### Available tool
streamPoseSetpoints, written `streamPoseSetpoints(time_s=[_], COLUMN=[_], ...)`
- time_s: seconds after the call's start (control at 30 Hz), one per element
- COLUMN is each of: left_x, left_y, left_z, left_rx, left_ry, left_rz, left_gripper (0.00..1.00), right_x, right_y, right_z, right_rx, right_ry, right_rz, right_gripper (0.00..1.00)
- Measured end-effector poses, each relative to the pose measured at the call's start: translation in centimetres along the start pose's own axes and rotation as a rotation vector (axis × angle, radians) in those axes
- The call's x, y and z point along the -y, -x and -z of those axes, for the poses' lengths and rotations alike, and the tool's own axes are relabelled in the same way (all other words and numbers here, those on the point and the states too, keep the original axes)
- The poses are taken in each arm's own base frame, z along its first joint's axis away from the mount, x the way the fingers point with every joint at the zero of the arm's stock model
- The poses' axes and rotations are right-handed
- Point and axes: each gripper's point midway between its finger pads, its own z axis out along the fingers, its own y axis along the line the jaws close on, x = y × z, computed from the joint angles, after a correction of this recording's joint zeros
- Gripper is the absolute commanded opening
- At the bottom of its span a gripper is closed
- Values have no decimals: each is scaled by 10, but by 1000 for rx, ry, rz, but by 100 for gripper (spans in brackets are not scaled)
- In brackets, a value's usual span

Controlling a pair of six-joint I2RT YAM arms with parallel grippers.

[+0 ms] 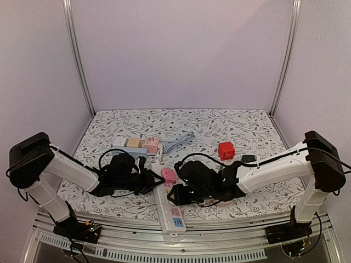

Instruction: Pull the plug off the socket

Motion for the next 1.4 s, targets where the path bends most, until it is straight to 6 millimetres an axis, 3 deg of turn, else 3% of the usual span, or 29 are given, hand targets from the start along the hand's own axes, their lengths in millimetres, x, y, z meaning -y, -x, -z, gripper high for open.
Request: streamPoseSetpoints(time_s=[0.2, 0.53, 0.87, 1.0, 1.13, 1.4], left_x=[-1, -3, -9, -9, -10, -9], left_y=[-3, -4, -7, -7, -7, -7], left_z=[1, 1, 3, 4, 4, 4], left_rx=[-10, -14, -19, -20, -21, -24], left_ry=[-2, -3, 11, 13, 14, 15], left_rz=[20, 20, 32, 33, 35, 36], left_gripper=[30, 27, 25, 25, 25, 25], right_x=[2, 3, 2, -5, -8, 2], right_y=[-2, -3, 19, 9, -2, -11], right_z=[0, -2, 6, 7, 7, 4], right_rx=[0, 1, 66, 58, 32, -7], right_ry=[-5, 6, 62, 61, 49, 6], right_rz=[-14, -53, -113, -32, 51, 119], right_gripper=[0, 0, 0, 8, 24, 31])
